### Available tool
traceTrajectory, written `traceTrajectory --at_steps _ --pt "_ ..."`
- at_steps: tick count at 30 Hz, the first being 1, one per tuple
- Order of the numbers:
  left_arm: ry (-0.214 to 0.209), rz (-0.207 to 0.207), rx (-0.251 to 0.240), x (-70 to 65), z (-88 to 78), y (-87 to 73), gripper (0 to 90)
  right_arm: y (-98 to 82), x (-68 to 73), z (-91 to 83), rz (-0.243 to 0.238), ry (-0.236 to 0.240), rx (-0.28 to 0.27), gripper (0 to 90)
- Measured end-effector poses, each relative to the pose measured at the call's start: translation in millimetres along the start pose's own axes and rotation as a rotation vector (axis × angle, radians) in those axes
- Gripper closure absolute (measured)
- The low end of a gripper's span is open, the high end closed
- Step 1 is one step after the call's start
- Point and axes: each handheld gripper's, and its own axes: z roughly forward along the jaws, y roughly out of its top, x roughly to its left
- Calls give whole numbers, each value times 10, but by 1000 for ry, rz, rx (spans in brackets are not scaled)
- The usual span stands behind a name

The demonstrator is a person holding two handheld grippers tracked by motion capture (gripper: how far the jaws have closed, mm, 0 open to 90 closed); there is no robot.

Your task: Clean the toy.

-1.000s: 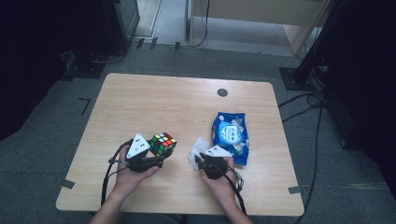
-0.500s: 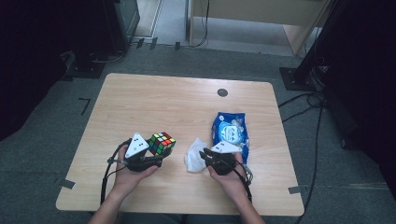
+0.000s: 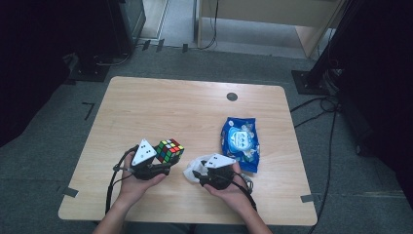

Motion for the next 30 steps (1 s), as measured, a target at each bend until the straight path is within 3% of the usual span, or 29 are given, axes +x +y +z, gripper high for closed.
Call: traceTrajectory --at_steps 1,4,8,11,14,17,22,23,24,25,26,27,30 --pt "0 -8 -4 12 -5 -1 338 14 -14 -38 24 -18 -39 396" --pt "1 -9 -3 20 -4 -3 338 7 -23 -40 48 -4 -51 342" --pt "-1 -3 3 6 4 -4 338 -48 24 82 -8 -40 1 282" --pt "-3 -2 2 -2 11 -4 338 -99 -24 192 36 -51 36 286" --pt "-5 2 6 -1 15 -8 338 -95 -44 197 67 -63 42 304" --pt "-6 1 6 -5 24 -11 338 -97 -71 202 97 -71 59 366" --pt "-10 8 11 -30 30 -12 338 -100 -54 201 79 -111 59 461" --pt "-14 10 8 -41 28 -11 338 -104 -59 190 93 -118 51 588" --pt "-14 10 8 -41 28 -11 338 -104 -59 190 93 -118 51 588" --pt "-16 12 7 -47 26 -11 338 -112 -81 177 101 -125 44 688" --pt "-18 15 6 -49 26 -11 338 -112 -81 177 101 -125 44 688" --pt "-22 16 3 -53 28 -13 338 -124 -99 158 120 -108 40 810" --pt "-29 21 5 -56 32 -17 338 -132 -107 132 128 -118 37 845"
